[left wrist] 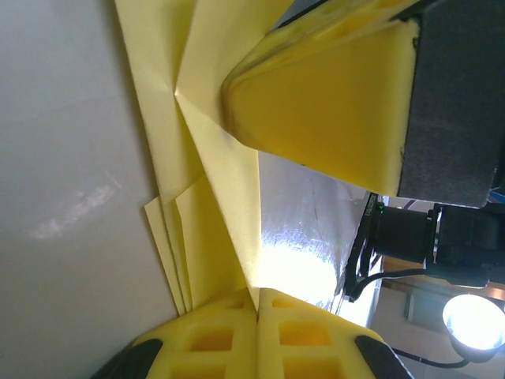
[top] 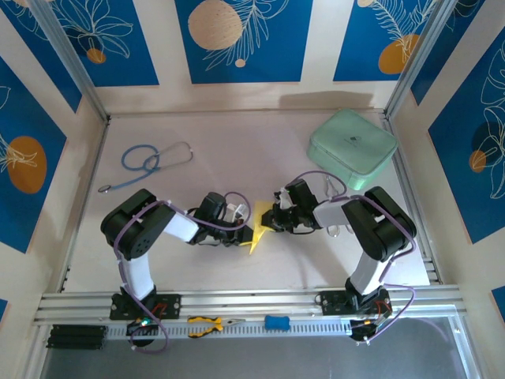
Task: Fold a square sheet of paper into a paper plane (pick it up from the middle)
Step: Fold the wing for the fifth time at the center of the table.
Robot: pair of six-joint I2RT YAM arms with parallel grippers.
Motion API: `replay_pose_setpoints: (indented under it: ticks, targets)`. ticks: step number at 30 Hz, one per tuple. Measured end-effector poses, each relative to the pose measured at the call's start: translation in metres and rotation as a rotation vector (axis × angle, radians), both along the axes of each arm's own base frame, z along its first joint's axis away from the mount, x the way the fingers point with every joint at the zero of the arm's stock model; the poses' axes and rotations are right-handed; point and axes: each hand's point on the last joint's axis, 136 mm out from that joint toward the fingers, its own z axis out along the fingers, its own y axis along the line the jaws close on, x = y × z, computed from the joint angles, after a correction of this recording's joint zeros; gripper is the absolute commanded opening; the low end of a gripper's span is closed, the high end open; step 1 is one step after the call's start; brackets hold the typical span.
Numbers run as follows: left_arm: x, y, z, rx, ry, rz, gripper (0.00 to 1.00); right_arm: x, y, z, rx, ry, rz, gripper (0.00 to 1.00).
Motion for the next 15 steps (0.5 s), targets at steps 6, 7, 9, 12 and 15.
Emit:
replay_pose_setpoints:
  ticks: [6,7,9,12,15]
  targets:
    - [-0.0002,0.0001,0.0001,0.006,-0.005,-0.009,0.08,0.0004,0.0001,-0.0009,-0.025,0.019,-0.003,0.11]
    - [0.0,0.0004,0.0002,0.007,-0.009,-0.009,0.1,0.0003,0.0004,-0.0012,-0.027,0.022,-0.002,0.11]
    - [0.0001,0.0011,0.0008,0.012,-0.013,-0.008,0.13,0.0002,0.0013,-0.0011,-0.032,0.029,-0.001,0.11]
    - [-0.0003,0.0028,0.0022,0.023,-0.024,-0.009,0.11,0.0011,0.0017,-0.0014,-0.041,0.039,-0.001,0.11]
    - [-0.0018,0.0061,0.0004,0.039,-0.027,-0.006,0.03,0.0013,0.0025,-0.0018,-0.046,0.046,0.0,0.11]
